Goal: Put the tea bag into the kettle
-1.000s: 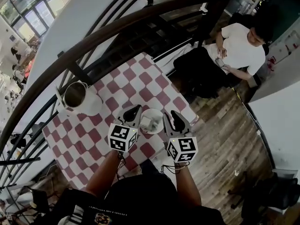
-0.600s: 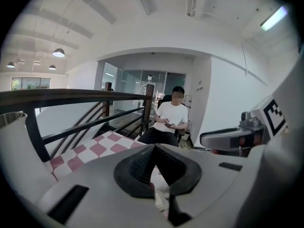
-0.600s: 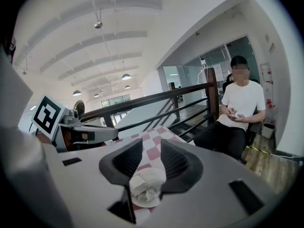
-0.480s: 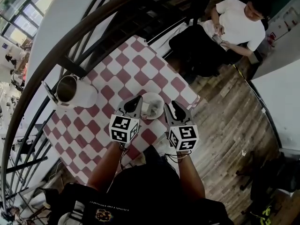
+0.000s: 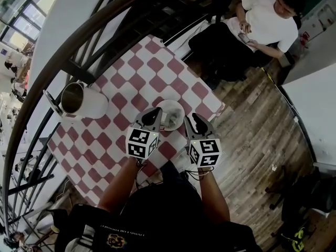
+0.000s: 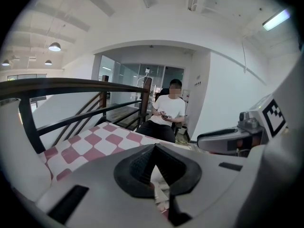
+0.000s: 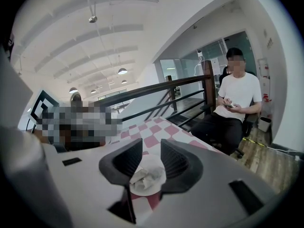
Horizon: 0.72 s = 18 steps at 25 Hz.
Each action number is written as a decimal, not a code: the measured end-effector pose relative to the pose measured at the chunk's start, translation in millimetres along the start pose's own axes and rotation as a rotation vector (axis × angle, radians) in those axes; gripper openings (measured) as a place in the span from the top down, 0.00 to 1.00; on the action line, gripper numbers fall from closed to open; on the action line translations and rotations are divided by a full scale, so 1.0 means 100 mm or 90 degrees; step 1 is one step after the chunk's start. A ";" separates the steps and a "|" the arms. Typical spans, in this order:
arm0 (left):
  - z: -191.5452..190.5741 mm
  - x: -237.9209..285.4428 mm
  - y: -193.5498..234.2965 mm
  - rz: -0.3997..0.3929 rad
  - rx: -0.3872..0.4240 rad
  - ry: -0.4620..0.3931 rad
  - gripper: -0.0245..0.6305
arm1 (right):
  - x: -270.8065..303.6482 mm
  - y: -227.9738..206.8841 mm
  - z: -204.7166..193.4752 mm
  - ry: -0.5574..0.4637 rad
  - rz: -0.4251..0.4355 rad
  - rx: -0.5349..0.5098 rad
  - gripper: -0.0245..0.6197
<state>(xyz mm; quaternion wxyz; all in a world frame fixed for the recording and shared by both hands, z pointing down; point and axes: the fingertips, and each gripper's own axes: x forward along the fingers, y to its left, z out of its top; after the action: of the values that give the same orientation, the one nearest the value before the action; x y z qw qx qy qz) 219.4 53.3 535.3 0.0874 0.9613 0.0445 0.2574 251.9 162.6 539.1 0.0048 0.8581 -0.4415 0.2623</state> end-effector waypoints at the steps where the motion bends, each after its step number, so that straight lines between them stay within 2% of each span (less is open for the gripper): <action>1: -0.02 0.01 0.00 -0.001 0.000 0.004 0.96 | 0.02 0.00 -0.03 0.004 0.000 0.000 0.76; 9: -0.33 0.15 0.02 -0.008 -0.011 0.051 0.96 | 0.19 -0.02 -0.30 0.047 0.004 0.010 0.76; 18: -0.71 0.47 0.09 -0.009 -0.013 0.130 0.96 | 0.48 -0.06 -0.57 0.094 0.008 0.016 0.76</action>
<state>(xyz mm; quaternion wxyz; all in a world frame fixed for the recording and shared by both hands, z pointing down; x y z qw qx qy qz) 224.9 61.0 620.2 0.0938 0.9288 0.0574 0.3540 253.4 144.1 611.5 0.0250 0.8335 -0.4419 0.3307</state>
